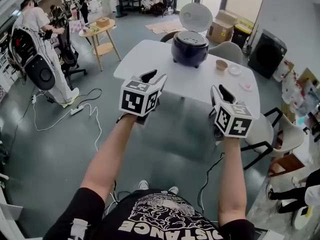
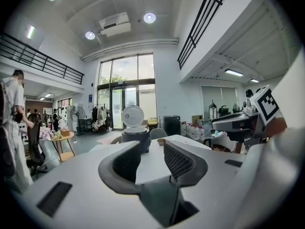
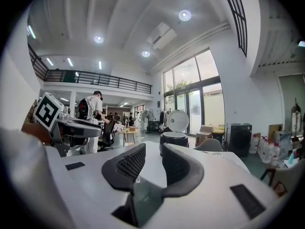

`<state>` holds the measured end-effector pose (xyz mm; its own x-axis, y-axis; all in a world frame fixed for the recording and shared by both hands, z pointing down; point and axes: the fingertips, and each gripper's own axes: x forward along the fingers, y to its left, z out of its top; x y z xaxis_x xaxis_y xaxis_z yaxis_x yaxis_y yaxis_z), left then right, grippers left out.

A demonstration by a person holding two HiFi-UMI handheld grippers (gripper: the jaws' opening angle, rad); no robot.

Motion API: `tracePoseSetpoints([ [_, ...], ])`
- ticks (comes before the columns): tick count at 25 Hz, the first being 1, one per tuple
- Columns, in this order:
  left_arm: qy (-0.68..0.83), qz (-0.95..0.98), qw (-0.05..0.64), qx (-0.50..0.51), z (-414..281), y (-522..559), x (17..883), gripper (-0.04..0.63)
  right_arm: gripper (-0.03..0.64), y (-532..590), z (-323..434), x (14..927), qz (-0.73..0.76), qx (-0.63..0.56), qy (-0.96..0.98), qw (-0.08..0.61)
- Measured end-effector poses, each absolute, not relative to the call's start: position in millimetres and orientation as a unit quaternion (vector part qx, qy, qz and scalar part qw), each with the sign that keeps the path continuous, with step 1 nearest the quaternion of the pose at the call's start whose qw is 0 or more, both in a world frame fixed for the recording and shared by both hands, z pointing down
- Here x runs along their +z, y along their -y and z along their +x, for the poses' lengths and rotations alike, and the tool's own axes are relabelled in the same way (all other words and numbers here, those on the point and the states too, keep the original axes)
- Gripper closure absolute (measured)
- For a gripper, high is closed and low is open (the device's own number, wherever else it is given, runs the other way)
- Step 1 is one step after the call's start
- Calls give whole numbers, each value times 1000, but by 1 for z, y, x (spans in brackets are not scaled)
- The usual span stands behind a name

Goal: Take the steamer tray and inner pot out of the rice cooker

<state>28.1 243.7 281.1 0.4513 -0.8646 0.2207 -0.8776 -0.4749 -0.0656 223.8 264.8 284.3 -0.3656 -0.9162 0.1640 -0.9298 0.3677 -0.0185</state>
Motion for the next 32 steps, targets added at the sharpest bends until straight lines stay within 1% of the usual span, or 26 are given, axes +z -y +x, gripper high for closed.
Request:
tracePoseSetpoints([
  [6, 520, 846, 21, 115, 36, -239, 279, 369, 456, -262, 235, 287, 553, 62, 829, 63],
  [7, 522, 845, 21, 115, 38, -238, 279, 358, 437, -262, 236, 288, 550, 63, 830, 64],
  [11, 521, 844, 17, 123, 48, -233, 283, 306, 399, -257, 245, 293, 547, 64, 832, 68],
  [18, 524, 842, 16, 125, 77, -222, 289, 249, 320, -247, 275, 302, 545, 71, 833, 72],
  [22, 527, 840, 17, 129, 94, -214, 293, 236, 302, -239, 292, 306, 539, 69, 836, 80],
  [32, 540, 831, 17, 130, 105, -191, 304, 236, 302, -213, 308, 323, 527, 68, 843, 87],
])
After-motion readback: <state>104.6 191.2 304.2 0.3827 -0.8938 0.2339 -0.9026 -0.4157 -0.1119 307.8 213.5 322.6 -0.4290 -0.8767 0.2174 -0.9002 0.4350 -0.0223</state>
